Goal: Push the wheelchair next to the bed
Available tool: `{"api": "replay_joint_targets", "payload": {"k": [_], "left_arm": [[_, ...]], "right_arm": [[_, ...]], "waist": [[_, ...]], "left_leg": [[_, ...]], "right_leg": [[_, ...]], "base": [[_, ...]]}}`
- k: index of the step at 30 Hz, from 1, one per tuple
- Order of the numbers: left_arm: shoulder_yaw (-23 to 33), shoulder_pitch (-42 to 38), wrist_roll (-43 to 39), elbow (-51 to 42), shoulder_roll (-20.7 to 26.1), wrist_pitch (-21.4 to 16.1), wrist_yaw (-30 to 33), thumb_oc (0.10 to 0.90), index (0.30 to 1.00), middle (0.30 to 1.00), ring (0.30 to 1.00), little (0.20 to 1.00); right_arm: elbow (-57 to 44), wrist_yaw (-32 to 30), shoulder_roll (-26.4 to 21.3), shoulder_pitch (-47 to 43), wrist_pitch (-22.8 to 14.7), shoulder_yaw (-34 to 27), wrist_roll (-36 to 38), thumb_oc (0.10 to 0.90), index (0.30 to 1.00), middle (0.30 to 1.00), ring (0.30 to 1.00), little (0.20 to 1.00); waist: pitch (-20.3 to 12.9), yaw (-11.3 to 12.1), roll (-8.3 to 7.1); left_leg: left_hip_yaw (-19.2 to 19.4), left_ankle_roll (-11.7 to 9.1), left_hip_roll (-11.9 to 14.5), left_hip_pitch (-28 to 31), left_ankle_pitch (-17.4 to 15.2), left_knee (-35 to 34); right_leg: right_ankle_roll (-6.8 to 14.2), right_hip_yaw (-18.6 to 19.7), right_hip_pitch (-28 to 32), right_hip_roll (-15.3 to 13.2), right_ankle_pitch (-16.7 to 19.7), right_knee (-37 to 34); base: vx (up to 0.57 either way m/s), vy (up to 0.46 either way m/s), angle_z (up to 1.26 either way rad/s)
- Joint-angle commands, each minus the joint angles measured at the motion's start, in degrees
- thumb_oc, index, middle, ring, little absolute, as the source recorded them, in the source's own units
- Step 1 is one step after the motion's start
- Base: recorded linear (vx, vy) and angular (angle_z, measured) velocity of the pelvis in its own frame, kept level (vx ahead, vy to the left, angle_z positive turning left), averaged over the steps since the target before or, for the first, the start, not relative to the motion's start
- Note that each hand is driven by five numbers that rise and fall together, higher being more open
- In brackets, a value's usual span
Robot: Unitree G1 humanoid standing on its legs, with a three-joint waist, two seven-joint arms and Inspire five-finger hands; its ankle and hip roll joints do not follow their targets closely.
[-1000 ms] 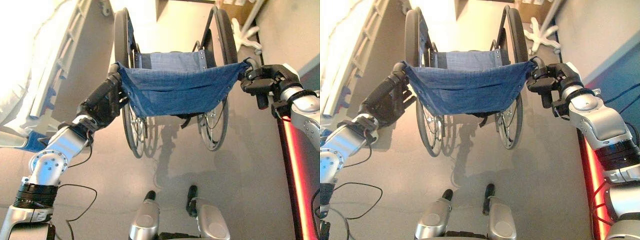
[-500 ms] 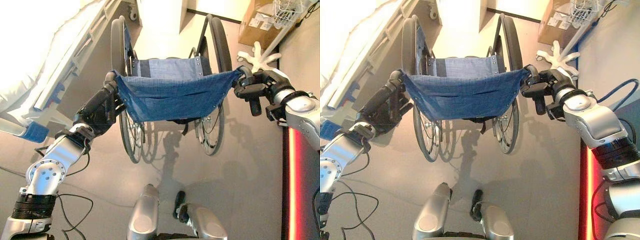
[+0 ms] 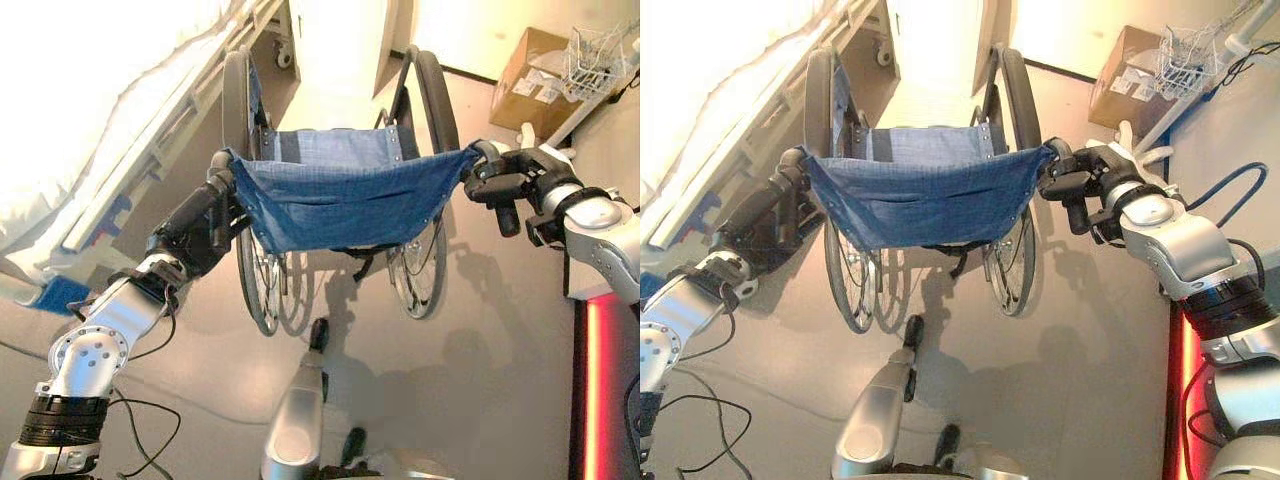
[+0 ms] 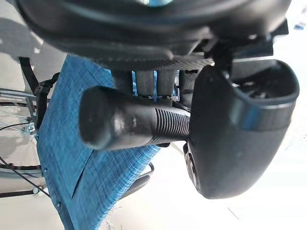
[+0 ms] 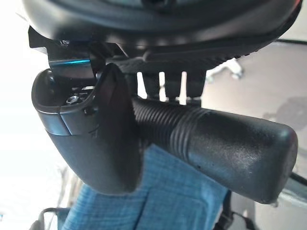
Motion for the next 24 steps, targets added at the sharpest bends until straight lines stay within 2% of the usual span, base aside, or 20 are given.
{"api": "replay_joint_targets", "payload": {"k": [1,2,4,7,8,10,11,12,14,15,17,18,20,22,24], "left_arm": [[2.72,-6.75,-7.06,-5.58,2.14,-6.61,-7.47,0.4,0.3,0.3,0.3,0.3],[2.04,-8.89,-7.93,-3.72,3.09,-5.26,-7.22,0.4,0.3,0.3,0.3,0.3],[1.14,-10.78,-9.0,-1.4,4.03,-4.51,-7.9,0.4,0.3,0.3,0.3,0.3],[-0.43,-13.32,-9.56,1.96,5.02,-3.25,-9.29,0.4,0.3,0.3,0.3,0.3],[-0.77,-13.74,-9.81,2.61,5.6,-3.02,-9.46,0.4,0.3,0.3,0.3,0.3],[-0.92,-13.91,-9.92,2.95,5.86,-2.98,-9.6,0.4,0.3,0.3,0.3,0.3],[-1.09,-13.97,-10.15,3.4,6.32,-3.6,-9.69,0.4,0.3,0.3,0.3,0.3],[-0.98,-13.85,-11.13,3.69,7.19,-4.72,-9.5,0.4,0.3,0.3,0.3,0.3],[-0.49,-13.81,-11.34,4.24,7.35,-5.08,-9.63,0.4,0.3,0.3,0.3,0.3],[-0.81,-14.14,-11.47,4.43,7.3,-6.04,-9.84,0.4,0.3,0.3,0.3,0.3],[-1.88,-14.93,-11.47,4.72,6.94,-7.38,-10.01,0.4,0.3,0.3,0.3,0.3],[-3.45,-16.0,-11.17,4.98,6.58,-8.11,-10.12,0.4,0.3,0.3,0.3,0.3],[-4.93,-16.92,-10.27,4.79,5.81,-8.32,-9.38,0.4,0.3,0.3,0.3,0.3],[-5.39,-17.31,-9.75,3.17,5.14,-7.22,-7.2,0.4,0.3,0.3,0.3,0.3],[-6.26,-17.36,-9.93,2.7,5.16,-7.32,-6.42,0.4,0.3,0.3,0.3,0.3]], "right_arm": [[-10.14,5.58,6.25,-2.68,-19.1,-0.27,-3.54,0.4,0.3,0.3,0.3,0.3],[-10.0,4.93,5.99,-2.34,-19.05,-0.29,-3.13,0.4,0.3,0.3,0.3,0.3],[-9.77,4.08,5.97,-1.24,-19.76,-0.45,-2.81,0.4,0.3,0.3,0.3,0.3],[-8.62,3.72,6.11,-0.14,-20.14,-1.19,-2.43,0.4,0.3,0.3,0.3,0.3],[-8.63,3.5,5.74,-0.2,-19.82,-1.0,-2.18,0.4,0.3,0.3,0.3,0.3],[-8.64,3.57,5.6,-0.26,-19.57,-0.92,-2.15,0.4,0.3,0.3,0.3,0.3],[-8.59,4.05,5.5,-0.12,-19.58,-1.07,-2.6,0.4,0.3,0.3,0.3,0.3],[-9.58,4.59,4.99,0.13,-19.16,-1.72,-2.99,0.4,0.3,0.3,0.3,0.3],[-10.09,4.96,4.65,0.16,-18.87,-2.16,-3.03,0.4,0.3,0.3,0.3,0.3],[-10.08,5.55,4.18,-0.09,-18.88,-2.74,-3.12,0.4,0.3,0.3,0.3,0.3],[-9.78,5.96,3.76,-0.5,-19.21,-3.01,-3.26,0.4,0.3,0.3,0.3,0.3],[-9.33,5.54,3.49,-1.11,-19.4,-2.72,-3.2,0.4,0.3,0.3,0.3,0.3],[-8.92,5.31,3.6,-1.75,-19.1,-2.42,-2.9,0.4,0.3,0.3,0.3,0.3],[-8.89,5.11,3.23,-2.84,-17.15,-2.44,-1.41,0.4,0.3,0.3,0.3,0.3],[-8.53,5.1,2.26,-3.97,-16.17,-1.92,0.54,0.4,0.3,0.3,0.3,0.3]], "waist": [[-16.88,2.97,-1.13],[-17.31,3.18,-1.91],[-17.7,3.02,-2.26],[-18.11,2.91,-3.19],[-18.28,2.67,-3.25],[-18.37,2.39,-3.14],[-18.28,1.68,-2.66],[-17.7,0.77,-1.73],[-17.25,0.13,-1.24],[-16.33,-0.69,-0.71],[-15.1,-1.77,-0.25],[-14.02,-2.8,-0.37],[-13.08,-3.72,-0.6],[-13.06,-4.05,-1.05],[-13.44,-3.96,-1.81]], "left_leg": [[-0.14,-2.18,-1.91,2.57,5.89,-4.28],[-0.59,-0.44,-3.88,2.78,3.5,-1.32],[-1.85,1.23,-5.82,3.42,2.19,0.1],[-3.66,3.78,-9.13,4.45,0.78,0.57],[-4.27,4.27,-9.73,4.96,0.49,0.41],[-4.69,4.47,-9.92,5.36,0.29,0.28],[-5.19,4.57,-10.0,6.01,0.02,0.02],[-5.33,4.3,-9.87,6.47,-0.08,0.15],[-5.92,4.01,-9.64,7.26,-0.46,0.33],[-7.38,3.66,-9.26,9.18,-1.29,0.12],[-8.82,3.62,-8.94,11.22,-2.54,0.07],[-9.59,3.71,-8.72,12.45,-3.83,0.38],[-10.22,3.85,-8.41,13.41,-5.12,1.0],[-10.55,3.65,-7.61,14.57,-5.84,1.12],[-10.83,3.26,-7.51,15.28,-6.05,0.66]], "right_leg": [[0.62,0.81,-5.3,-0.69,4.33,8.45],[2.41,0.87,-5.66,-1.96,5.95,13.16],[4.34,1.52,-7.06,-2.84,9.6,20.24],[9.02,4.58,-10.23,-2.74,19.51,31.28],[9.97,5.88,-12.05,-2.16,22.25,34.18],[9.96,6.59,-13.57,-2.1,22.64,35.11],[8.86,6.87,-15.71,-2.5,20.74,34.52],[6.59,6.16,-18.16,-3.21,16.71,29.3],[5.87,5.66,-19.66,-4.15,15.48,25.42],[5.05,5.48,-21.85,-5.61,15.04,18.44],[4.84,6.14,-23.44,-6.44,15.84,12.21],[5.5,7.27,-25.16,-7.09,18.11,7.87],[6.36,8.7,-26.85,-7.2,20.46,6.95],[5.98,9.32,-26.55,-6.72,19.74,7.03],[5.96,8.6,-24.77,-6.7,19.99,3.81]], "base": [[0.43,0.173,-0.01],[0.47,0.214,-0.06],[0.45,0.235,0.04],[0.31,0.181,0.49],[0.23,0.114,0.43],[0.15,0.077,0.22],[0.22,0.105,-0.05],[0.23,0.1,-0.11],[0.15,0.033,0.02],[0.11,-0.006,0.15],[0.11,-0.051,0.45],[0.15,-0.109,0.95],[0.15,-0.095,0.98],[0.18,-0.066,1.26],[0.21,-0.097,0.72]]}}
